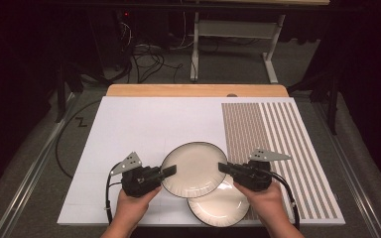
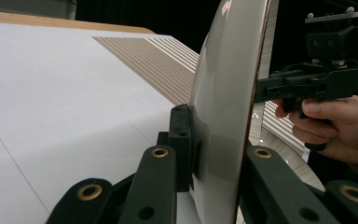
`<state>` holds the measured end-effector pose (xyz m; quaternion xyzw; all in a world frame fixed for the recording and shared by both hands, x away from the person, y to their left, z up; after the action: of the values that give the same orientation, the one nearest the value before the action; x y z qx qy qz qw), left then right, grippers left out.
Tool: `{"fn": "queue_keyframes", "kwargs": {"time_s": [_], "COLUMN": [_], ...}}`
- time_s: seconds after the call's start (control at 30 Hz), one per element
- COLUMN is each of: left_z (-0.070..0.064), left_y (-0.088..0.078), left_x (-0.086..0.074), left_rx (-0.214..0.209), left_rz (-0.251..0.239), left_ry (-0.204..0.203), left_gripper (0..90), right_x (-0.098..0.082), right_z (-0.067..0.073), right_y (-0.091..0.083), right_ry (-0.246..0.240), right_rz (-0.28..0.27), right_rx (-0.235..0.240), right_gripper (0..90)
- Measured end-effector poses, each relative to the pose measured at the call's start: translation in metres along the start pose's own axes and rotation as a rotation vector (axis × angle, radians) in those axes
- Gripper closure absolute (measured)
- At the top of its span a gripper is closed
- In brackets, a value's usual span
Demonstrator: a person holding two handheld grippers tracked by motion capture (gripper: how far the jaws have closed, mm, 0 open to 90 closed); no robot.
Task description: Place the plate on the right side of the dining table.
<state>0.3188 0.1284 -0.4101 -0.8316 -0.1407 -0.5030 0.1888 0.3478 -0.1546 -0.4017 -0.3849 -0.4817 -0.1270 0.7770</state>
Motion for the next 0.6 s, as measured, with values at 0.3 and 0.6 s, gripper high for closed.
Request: {"fn": "queue_keyframes", "kwargs": {"time_s": [0.3,0.6], "left_z": [-0.004,-0.01], "left_y": [0.01,0.043], "left_x": [0.011,0.029], "left_rx": [0.001,-0.019], "left_rz": [-0.01,0.012], "left_ry": [-0.045,-0.06], "left_gripper": [79.4,79.3], "right_x": [0.006,0.015], "right_z": [-0.006,-0.028], "right_y": [-0.009,-0.03], "right_ry": [0.038,0.068], "right_rz": [-0.001,-0.021], "right_rx": [-0.003,-0.028], "right_gripper": [87.1,87.1]}}
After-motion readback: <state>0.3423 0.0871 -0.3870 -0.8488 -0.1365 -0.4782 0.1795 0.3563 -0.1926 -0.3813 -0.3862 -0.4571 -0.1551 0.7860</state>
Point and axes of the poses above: each handheld gripper's, and its own axes: y roughly forward along the jaws, x roughly out of its top, z roughly to its left, the point moved 4 cm from there along y, roughly forward along the jaws, and after that the axes turned 9 degrees about -x, right-handed, at the moved point
